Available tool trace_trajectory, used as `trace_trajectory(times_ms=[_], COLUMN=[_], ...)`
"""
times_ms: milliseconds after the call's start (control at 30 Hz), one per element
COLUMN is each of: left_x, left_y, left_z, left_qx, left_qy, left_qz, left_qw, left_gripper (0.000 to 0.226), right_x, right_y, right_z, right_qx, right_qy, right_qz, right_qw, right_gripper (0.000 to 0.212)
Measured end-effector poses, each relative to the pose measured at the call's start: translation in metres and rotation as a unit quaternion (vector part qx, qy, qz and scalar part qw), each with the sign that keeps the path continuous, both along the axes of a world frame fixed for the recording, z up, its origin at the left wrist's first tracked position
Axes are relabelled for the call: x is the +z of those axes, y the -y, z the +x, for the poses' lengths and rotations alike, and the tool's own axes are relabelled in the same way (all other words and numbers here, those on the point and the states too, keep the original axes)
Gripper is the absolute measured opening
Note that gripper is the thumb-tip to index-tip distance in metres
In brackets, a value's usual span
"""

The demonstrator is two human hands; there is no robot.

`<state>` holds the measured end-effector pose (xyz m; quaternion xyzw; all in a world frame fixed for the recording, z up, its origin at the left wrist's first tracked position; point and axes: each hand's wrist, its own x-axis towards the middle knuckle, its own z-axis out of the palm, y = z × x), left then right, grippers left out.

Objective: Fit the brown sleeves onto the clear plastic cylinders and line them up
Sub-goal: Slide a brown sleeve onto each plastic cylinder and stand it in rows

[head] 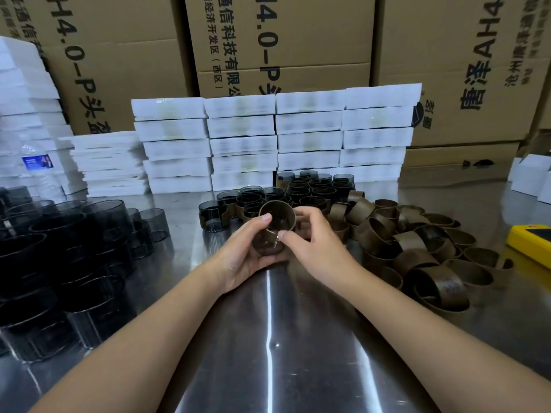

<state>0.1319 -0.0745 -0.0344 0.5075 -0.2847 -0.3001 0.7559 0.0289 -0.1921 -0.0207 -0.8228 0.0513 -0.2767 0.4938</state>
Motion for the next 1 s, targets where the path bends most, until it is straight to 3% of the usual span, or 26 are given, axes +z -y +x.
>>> trace_trajectory(times_ms=[100, 233, 333, 533, 733, 900, 1000], left_x=[-0.001, -0.002, -0.004, -0.003, -0.001, 0.000, 0.001], left_y=[0.001, 0.002, 0.001, -0.002, -0.003, -0.004, -0.005], left_z=[0.003, 0.002, 0.004, 0.005, 0.002, 0.000, 0.001], left_qx=[0.026, 0.029, 0.022, 0.024, 0.034, 0.036, 0.031], left_qy=[0.002, 0.011, 0.025, 0.068, 0.079, 0.073, 0.065], left_qz=[-0.005, 0.007, 0.018, 0.036, 0.051, 0.057, 0.057], left_qw=[1.000, 0.999, 0.999, 0.997, 0.995, 0.995, 0.996], left_gripper=[0.036, 0.018, 0.023, 0.064, 0.051, 0.058, 0.037], right_x=[-0.003, -0.001, 0.001, 0.000, 0.000, 0.000, 0.001], right_y=[-0.001, 0.000, 0.004, 0.008, 0.011, 0.011, 0.011], right_z=[0.004, 0.005, 0.005, 0.009, 0.008, 0.007, 0.006], right_qx=[0.020, 0.009, 0.018, 0.021, -0.003, -0.005, -0.002], right_qy=[-0.054, -0.047, -0.051, -0.058, -0.054, -0.040, -0.041], right_qz=[0.078, 0.145, 0.185, 0.197, 0.172, 0.175, 0.188], right_qw=[0.995, 0.988, 0.981, 0.978, 0.984, 0.984, 0.981], right_gripper=[0.037, 0.038, 0.034, 0.012, 0.009, 0.012, 0.015])
